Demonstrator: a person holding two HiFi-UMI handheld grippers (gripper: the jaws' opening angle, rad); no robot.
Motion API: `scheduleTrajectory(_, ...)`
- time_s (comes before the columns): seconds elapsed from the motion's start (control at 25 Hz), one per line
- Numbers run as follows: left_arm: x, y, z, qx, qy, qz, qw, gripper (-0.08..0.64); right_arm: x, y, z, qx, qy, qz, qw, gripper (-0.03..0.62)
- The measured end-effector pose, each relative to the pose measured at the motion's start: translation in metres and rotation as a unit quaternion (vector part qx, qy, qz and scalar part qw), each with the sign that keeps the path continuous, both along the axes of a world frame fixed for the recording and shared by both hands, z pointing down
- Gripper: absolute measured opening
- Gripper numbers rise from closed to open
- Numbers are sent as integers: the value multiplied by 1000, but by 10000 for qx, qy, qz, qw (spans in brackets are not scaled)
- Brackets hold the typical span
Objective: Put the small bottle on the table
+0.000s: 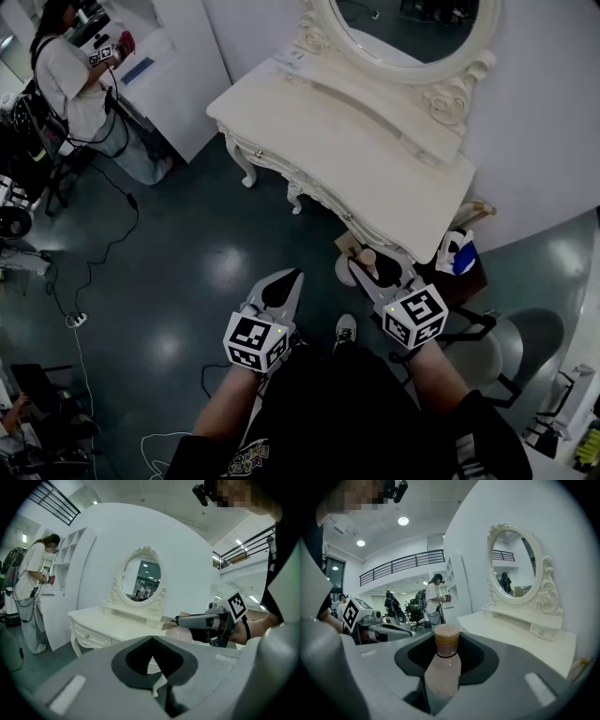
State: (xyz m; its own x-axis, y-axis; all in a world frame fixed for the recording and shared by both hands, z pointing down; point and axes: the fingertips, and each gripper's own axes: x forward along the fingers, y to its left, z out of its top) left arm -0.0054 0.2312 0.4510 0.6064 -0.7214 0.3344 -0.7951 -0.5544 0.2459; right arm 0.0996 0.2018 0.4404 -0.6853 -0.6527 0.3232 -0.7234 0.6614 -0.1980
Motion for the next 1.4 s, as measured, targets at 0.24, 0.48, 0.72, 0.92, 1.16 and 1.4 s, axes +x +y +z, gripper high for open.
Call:
scheduleTrajectory(0.24,-19,5,-1,2,8,65,10000,0,-14,4,-1,0,-6,117,9999,166)
scheduleTrajectory(0.48,-40,9,-1,12,24,134,9999,0,-31,9,-1,-12,-14,231,9997,166)
scheduleTrajectory(0.72,-54,12,-1,38,54,237,9997,0,-46,13,-1,-23,-17,323,9995,166)
scheduleTrajectory(0.92,-68,14,-4,80,85,282,9995,0,-59,17,-4,-6,2,396,9992,166)
scheduleTrajectory(1.16,-82,18,-6,133,91,322,9994,0,-74,20,-6,12,-54,455,9990,166)
scheduleTrajectory(1.4,-96,16,-6,110,63,263,9996,0,-92,18,-3,-62,-124,369,9992,166)
